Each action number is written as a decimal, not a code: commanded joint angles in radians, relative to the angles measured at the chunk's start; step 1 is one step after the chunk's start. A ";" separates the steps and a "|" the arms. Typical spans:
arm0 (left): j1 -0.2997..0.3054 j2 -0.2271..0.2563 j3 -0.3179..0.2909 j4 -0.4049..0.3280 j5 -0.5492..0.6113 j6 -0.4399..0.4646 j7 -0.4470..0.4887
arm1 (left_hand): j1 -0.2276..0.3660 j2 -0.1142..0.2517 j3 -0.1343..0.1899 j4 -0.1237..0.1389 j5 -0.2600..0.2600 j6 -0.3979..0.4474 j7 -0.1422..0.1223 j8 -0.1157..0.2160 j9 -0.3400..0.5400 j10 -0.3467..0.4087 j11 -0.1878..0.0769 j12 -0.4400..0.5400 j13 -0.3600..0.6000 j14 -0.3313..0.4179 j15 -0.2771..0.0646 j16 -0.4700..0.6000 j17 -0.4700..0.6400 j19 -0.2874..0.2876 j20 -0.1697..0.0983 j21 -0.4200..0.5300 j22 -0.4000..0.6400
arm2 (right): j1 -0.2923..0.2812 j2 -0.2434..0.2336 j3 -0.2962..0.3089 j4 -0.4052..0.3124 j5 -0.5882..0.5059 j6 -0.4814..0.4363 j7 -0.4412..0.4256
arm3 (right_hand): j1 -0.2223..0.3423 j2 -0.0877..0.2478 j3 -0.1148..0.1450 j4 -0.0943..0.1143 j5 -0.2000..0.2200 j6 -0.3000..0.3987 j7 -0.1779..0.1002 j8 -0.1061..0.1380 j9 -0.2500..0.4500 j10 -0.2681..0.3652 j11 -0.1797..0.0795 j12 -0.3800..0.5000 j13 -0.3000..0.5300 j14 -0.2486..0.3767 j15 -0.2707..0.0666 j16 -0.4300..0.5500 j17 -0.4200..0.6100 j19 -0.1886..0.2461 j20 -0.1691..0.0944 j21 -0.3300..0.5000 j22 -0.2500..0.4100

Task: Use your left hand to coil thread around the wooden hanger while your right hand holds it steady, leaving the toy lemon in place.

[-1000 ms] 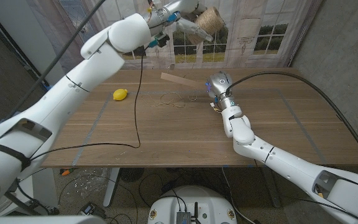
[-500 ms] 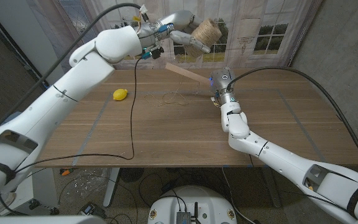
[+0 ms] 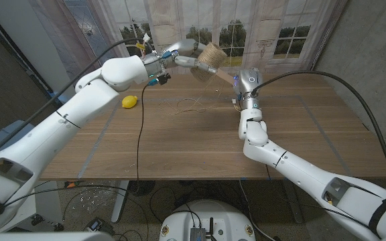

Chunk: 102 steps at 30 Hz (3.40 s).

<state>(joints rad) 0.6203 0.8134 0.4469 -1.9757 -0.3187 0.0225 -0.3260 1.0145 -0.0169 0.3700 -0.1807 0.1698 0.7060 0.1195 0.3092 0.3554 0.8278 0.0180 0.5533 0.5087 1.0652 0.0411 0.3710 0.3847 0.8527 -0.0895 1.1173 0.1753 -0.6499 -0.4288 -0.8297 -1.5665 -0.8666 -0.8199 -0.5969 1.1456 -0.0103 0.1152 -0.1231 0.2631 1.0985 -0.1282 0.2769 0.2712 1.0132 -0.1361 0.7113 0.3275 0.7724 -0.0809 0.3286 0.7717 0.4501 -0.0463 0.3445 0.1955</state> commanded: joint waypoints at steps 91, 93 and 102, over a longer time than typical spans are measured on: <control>-0.438 -0.148 0.139 0.486 0.042 0.246 0.094 | 0.105 0.163 0.245 0.022 -0.001 0.229 -0.047 -0.032 0.024 0.134 -0.128 0.093 0.085 0.253 -0.268 -0.034 0.008 0.021 -0.069 0.027 0.001 | -0.087 -0.149 -0.097 -0.074 -0.227 0.295 0.061 | 0.166 0.164 -0.003 0.002 0.018 0.022 0.005 0.000 0.001 0.019 -0.013 0.008 0.134 0.034 -0.160 -0.055 0.049 -0.011 -0.016 0.012 0.001; -0.443 -0.149 0.145 0.476 0.048 0.236 0.083 | 0.106 0.162 0.245 0.021 -0.001 0.230 -0.047 -0.032 0.024 0.136 -0.127 0.093 0.084 0.253 -0.268 -0.035 0.008 0.021 -0.069 0.027 0.000 | -0.084 -0.146 -0.098 -0.070 -0.227 0.292 0.074 | 0.167 0.164 -0.003 0.001 0.019 0.023 0.004 0.001 0.000 0.019 -0.014 0.008 0.133 0.035 -0.160 -0.056 0.050 -0.011 -0.016 0.012 0.001; -0.421 -0.152 0.130 0.415 0.040 0.168 0.061 | 0.105 0.162 0.246 0.021 -0.001 0.231 -0.049 -0.035 0.025 0.136 -0.128 0.092 0.084 0.253 -0.268 -0.037 0.009 0.020 -0.069 0.029 0.000 | -0.062 -0.123 -0.106 -0.048 -0.226 0.260 0.149 | 0.168 0.164 -0.004 0.002 0.020 0.023 0.003 0.000 0.000 0.020 -0.015 0.007 0.131 0.037 -0.160 -0.059 0.053 -0.012 -0.015 0.012 0.001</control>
<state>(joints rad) 0.1989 0.6753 0.5816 -1.5091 -0.2775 0.2593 -0.2291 1.0145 -0.0169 0.3699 -0.1807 0.1698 0.7114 0.1213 0.2777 0.3783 0.8278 0.0179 0.5590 0.5092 1.0793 0.0374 0.3367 0.3926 0.8527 -0.0895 1.1393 0.1717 -0.7369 -0.5760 -0.9217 -1.6465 -1.0874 -0.5369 -0.5306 1.1533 -0.0180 0.1084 -0.1243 0.2748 1.1109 -0.1233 0.2742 0.2672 1.0180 -0.1382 0.7105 0.3572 0.8005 -0.0911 0.2726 0.8226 0.4413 -0.0482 0.3522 0.1956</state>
